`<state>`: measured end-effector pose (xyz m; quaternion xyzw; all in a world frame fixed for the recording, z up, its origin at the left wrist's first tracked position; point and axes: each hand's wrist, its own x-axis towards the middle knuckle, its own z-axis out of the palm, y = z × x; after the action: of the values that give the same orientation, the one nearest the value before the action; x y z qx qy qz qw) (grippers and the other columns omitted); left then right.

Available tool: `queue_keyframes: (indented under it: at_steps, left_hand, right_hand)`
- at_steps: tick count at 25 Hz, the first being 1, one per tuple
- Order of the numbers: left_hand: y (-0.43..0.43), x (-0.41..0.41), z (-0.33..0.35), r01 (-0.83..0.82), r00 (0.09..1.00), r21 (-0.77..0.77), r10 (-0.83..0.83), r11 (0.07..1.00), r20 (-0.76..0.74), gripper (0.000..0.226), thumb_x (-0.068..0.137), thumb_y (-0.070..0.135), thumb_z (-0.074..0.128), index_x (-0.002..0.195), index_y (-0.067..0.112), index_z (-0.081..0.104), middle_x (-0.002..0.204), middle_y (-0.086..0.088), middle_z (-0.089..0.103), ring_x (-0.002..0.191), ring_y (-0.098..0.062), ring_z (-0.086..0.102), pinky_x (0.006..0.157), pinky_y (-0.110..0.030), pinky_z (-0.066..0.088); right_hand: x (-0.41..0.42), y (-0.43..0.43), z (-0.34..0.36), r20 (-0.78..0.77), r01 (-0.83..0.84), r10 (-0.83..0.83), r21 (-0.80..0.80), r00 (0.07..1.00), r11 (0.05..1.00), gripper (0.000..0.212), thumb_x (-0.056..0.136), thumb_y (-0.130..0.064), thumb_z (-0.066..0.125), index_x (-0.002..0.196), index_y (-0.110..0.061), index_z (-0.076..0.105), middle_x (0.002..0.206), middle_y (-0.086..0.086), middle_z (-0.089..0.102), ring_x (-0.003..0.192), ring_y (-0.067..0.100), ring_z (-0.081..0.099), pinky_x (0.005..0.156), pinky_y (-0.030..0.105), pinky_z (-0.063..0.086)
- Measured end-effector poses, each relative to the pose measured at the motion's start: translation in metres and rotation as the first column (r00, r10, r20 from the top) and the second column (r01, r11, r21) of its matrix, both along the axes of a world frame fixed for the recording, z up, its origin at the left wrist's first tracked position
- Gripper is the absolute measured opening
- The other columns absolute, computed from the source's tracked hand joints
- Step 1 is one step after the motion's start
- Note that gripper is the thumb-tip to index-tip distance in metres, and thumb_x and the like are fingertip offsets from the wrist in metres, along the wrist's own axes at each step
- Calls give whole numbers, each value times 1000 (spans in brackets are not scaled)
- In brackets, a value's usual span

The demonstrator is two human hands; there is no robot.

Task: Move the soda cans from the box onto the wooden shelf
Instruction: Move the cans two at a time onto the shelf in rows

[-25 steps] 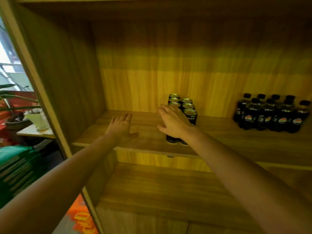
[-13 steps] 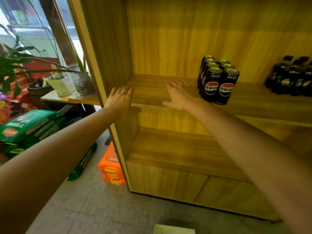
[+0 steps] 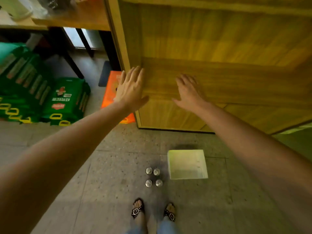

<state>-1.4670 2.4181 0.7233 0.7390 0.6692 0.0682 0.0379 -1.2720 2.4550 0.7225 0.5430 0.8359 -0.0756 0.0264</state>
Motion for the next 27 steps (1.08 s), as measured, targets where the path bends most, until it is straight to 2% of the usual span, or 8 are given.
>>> queue_keyframes:
  at_steps: [5, 13, 15, 17, 19, 22, 25, 27]
  left_hand:
    - [-29, 3, -134, -57, 998, -166, 63, 985, 32, 87, 82, 37, 60, 146, 8, 9, 156, -12, 15, 144, -27, 10, 118, -45, 6]
    - [-109, -7, -430, -41, 995, -385, 73, 922, 69, 86, 82, 31, 62, 146, 8, 9, 155, -13, 18, 143, -27, 17, 119, -43, 6]
    - [-127, -5, -500, -11, 992, -447, 66, 894, 108, 87, 82, 29, 63, 147, 9, 9, 154, -12, 20, 141, -28, 22, 118, -42, 14]
    - [-142, -2, -569, 53, 976, -539, 70, 840, 205, 88, 81, 27, 65, 147, 12, 8, 151, -13, 29, 134, -30, 36, 110, -41, 32]
    - [-158, 2, -627, 103, 945, -648, 128, 754, 300, 89, 80, 27, 66, 147, 16, 9, 146, -12, 38, 127, -30, 45, 104, -39, 38]
    - [-174, 6, -695, 96, 861, -700, 294, 707, 414, 88, 77, 26, 70, 145, 17, 16, 146, -9, 38, 132, -26, 39, 107, -37, 33]
    - [-181, 11, -734, 122, 756, -683, 379, 720, 534, 84, 69, 30, 75, 139, 19, 29, 137, -4, 46, 126, -22, 44, 103, -34, 38]
    - [-180, 14, -750, 128, 705, -618, 368, 775, 607, 82, 59, 44, 76, 129, 23, 38, 122, 2, 56, 115, -18, 53, 99, -35, 43]
  right_hand:
    - [-1, -27, -134, 28, -20, 23, -87, 999, 996, 73, 86, -38, 53, 142, -7, 18, 154, 14, 17, 142, 29, 16, 118, 43, 9]
    - [8, -115, -445, -51, -24, 7, -343, 999, 939, 63, 88, -29, 51, 141, -8, 24, 151, 13, 27, 138, 27, 27, 114, 38, 18]
    - [14, -130, -516, -115, 10, -72, -466, 991, 885, 59, 87, -25, 54, 139, -10, 30, 146, 11, 38, 133, 27, 36, 110, 36, 27]
    - [18, -143, -586, -179, 52, -199, -605, 963, 795, 56, 86, -20, 57, 138, -12, 35, 143, 10, 42, 131, 26, 40, 106, 36, 34]
    - [22, -158, -642, -227, 105, -337, -671, 914, 734, 58, 84, -14, 60, 137, -13, 37, 142, 11, 44, 130, 26, 42, 105, 35, 36]
    - [24, -179, -703, -279, 115, -432, -714, 857, 691, 67, 78, -7, 63, 138, -14, 33, 141, 11, 44, 130, 24, 42, 102, 28, 33]
    - [20, -190, -738, -379, 20, -414, -717, 828, 697, 75, 71, -7, 70, 135, -16, 34, 135, 8, 48, 122, 19, 46, 98, 23, 34]
    - [17, -188, -752, -458, -6, -416, -677, 786, 736, 73, 65, -14, 79, 127, -16, 41, 122, 3, 56, 113, 15, 52, 95, 24, 38]
